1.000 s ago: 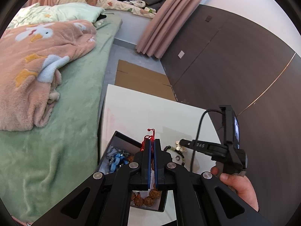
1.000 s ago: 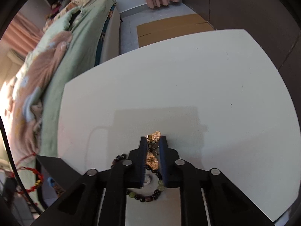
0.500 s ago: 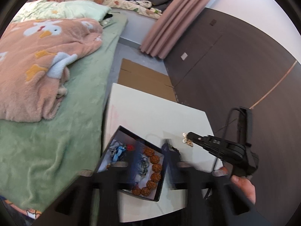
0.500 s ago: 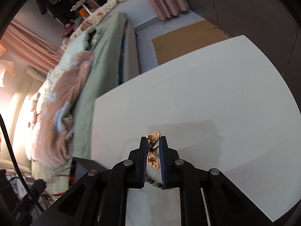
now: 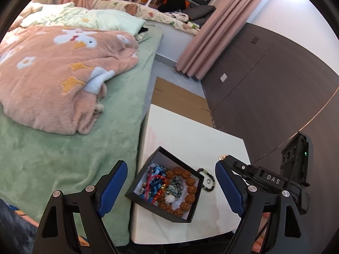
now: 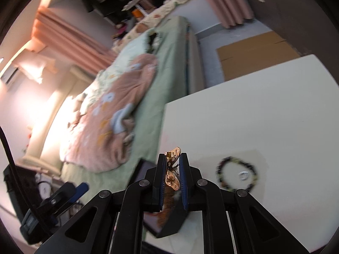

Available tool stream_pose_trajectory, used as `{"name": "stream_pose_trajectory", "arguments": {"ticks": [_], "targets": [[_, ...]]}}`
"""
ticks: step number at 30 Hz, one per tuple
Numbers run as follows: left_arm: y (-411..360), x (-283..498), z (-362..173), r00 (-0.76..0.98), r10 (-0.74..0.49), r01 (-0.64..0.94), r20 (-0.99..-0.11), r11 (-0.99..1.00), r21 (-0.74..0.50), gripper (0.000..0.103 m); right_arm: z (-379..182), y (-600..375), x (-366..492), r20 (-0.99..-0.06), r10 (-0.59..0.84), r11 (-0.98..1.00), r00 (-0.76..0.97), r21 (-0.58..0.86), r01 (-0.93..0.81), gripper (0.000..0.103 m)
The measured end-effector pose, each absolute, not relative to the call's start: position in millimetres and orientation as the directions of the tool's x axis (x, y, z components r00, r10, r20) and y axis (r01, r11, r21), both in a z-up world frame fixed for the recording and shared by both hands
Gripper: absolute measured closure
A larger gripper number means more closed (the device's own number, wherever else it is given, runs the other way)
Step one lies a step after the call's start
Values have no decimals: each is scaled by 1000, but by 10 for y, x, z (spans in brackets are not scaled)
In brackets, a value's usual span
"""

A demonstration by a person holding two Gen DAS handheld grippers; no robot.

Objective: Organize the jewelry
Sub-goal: 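Carry the gold butterfly brooch to the box and open the right tool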

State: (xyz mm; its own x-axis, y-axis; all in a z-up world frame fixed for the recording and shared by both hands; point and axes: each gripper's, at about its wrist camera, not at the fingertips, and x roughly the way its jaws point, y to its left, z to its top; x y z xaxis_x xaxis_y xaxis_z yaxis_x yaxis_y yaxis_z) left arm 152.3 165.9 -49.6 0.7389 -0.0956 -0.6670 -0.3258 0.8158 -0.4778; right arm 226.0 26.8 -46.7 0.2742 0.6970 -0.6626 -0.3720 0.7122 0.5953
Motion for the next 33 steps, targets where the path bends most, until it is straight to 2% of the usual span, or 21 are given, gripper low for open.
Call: {"name": "stream_pose_trajectory", "arguments": {"ticks": [5,6,7,9,13,18,31,33], "targets": [[1661,1464,-432,743,-73,-345,-666,810,-474,18,-441,412,2187,-593,784,607,180,674,-422,86],[1649,1458,-420,743,-71,-345,-665,811,-472,18,-443,427,2190,-586,794,592,162,686,-422,72],[1629,1447,-400,745,-68,-344,-664,813,-469,18,-440,418,2190,-581,798,588,162,690,-423,47],[1590,1439,-371,747,-64,-341,-662,818,-463,18,-404,328,2177,-579,786,611,217,671,-421,23],[1480,1442,-312,749,-56,-332,-660,831,-447,18,-394,77,2251,-575,781,622,243,682,-385,22],[1280,1516,-278,747,-70,-300,-661,852,-430,18,-440,-235,2298,-621,732,680,280,647,-344,22],[620,1902,-327,710,-130,-191,-692,911,-366,18,-478,-824,2347,-659,682,731,316,625,-274,22],[536,1959,-355,704,-135,-172,-697,920,-353,21,-491,-881,2362,-664,677,736,319,625,-261,22]]}}
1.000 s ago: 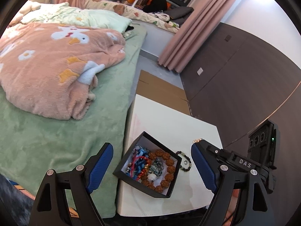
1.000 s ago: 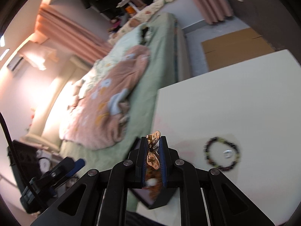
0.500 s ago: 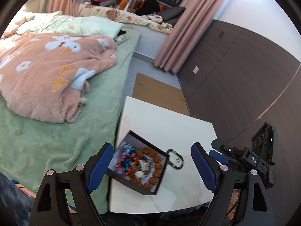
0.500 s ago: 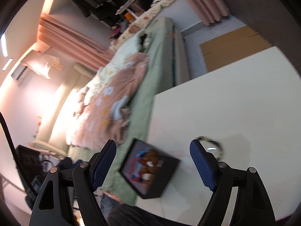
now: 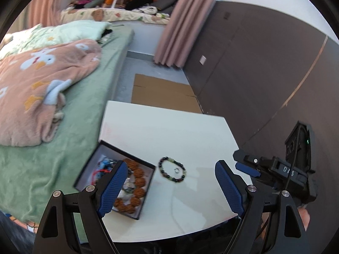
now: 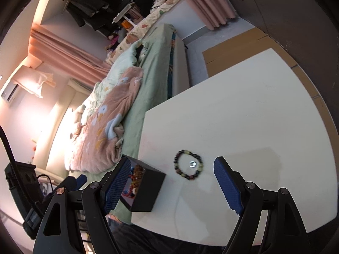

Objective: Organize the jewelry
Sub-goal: 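Carry the gold butterfly brooch to the box and open the right tool, then lower the left tool onto the silver ring and close on it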

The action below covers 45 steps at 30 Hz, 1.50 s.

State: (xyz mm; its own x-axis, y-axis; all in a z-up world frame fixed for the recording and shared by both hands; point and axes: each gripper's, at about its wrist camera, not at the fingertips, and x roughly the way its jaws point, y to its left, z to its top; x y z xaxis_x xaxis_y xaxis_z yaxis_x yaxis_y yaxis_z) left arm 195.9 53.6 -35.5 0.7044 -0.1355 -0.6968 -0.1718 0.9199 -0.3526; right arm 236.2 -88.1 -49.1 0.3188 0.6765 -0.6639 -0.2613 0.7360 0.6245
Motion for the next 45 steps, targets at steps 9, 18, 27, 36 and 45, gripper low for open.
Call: {"name": "stream_pose_trajectory", "arguments": {"ticks": [9,18,27,36,45], "targets": [[219,2222,-614,647,-177,-121,-742,936,-329,44,-573,-1168,2382,-696,640,766,324,610,-202,22],[23,2489,-932,590,-195,-116,-783,940,-322,58,-607,-1429,2389,-705,625,777,337,605,-175,22],[-148,2762,-1266,527,-138,-107,-838,968,-227,74,-639,-1572,2421,-703,622,775,345,614,-148,22],[-204,2927,-1549,467,-81,-92,-880,986,-140,75,-660,-1617,2443,-709,611,780,354,614,-117,22],[-249,3064,-1692,450,-68,-63,-891,992,-107,75,-677,-1613,2454,-720,599,790,349,602,-113,22]]}}
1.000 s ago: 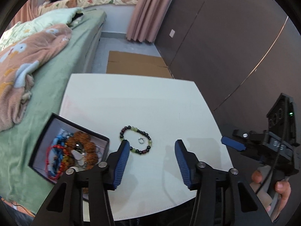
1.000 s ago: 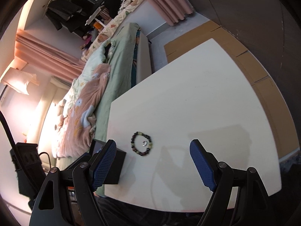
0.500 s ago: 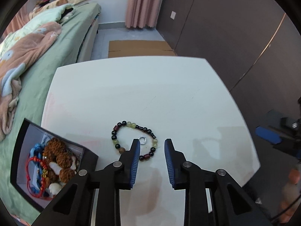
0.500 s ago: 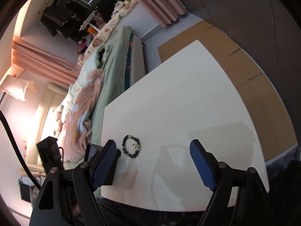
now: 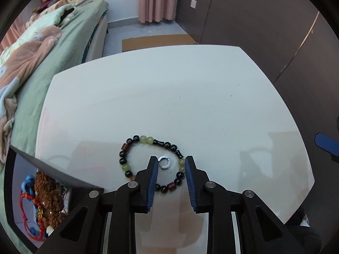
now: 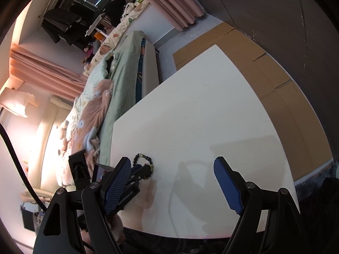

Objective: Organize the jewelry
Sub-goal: 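Lower the left tool onto the silver ring and close on it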

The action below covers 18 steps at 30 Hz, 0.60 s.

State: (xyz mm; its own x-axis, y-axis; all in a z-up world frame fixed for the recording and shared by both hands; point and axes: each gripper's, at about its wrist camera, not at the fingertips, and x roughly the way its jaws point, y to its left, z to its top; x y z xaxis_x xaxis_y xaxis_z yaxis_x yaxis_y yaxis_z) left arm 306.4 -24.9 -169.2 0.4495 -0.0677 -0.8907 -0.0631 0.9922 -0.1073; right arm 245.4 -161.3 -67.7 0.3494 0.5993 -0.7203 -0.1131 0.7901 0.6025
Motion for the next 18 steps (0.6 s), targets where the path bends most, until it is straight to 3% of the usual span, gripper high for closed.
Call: {"name": "stream_pose_trajectory", "arguments": {"ticks": [18], "targets": [[-224,3076,-1666,464,-73,-40,-883,994,-104,80,-685,-1490,2450,-739,588,804,328,577,-140,22]]}}
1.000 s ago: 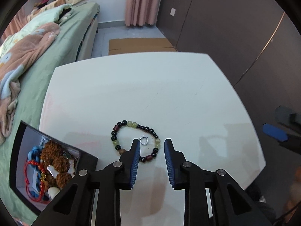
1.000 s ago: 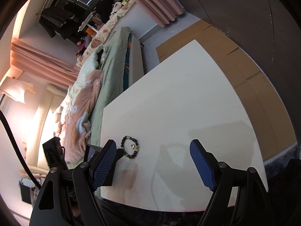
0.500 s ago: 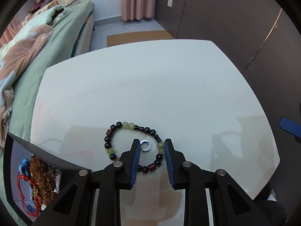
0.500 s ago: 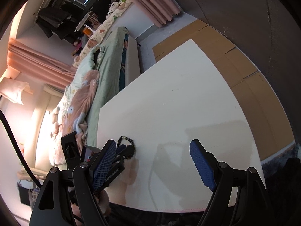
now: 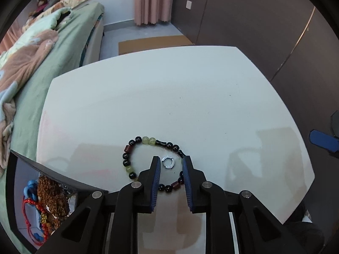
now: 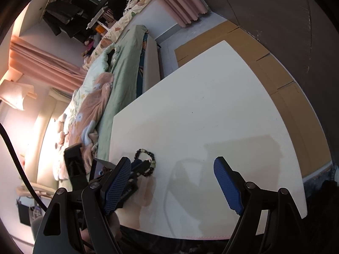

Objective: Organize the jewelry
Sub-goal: 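Lower the left tool onto the silver ring and close on it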

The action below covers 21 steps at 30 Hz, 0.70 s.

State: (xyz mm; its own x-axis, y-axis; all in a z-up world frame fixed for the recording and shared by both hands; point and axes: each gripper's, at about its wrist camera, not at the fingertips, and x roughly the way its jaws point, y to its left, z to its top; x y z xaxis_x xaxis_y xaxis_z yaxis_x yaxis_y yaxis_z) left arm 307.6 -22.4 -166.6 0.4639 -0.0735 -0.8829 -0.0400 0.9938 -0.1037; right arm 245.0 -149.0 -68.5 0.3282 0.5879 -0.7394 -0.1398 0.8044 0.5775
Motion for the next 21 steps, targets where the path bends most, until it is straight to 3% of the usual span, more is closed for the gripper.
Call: {"name": "stream_pose_trajectory", "arguments": {"ticks": [7,21], "targets": [[-131,3080,-1619,471,-57,-59,-880,994,-96,87,-682,-1489,2462,-744,580,809,331,573,-129,22],[-326,3151,-1724,441,-21,2,-897,1000,-22,87,-675,-1474,2456,-745,580,810,329,572,-130,22]]}}
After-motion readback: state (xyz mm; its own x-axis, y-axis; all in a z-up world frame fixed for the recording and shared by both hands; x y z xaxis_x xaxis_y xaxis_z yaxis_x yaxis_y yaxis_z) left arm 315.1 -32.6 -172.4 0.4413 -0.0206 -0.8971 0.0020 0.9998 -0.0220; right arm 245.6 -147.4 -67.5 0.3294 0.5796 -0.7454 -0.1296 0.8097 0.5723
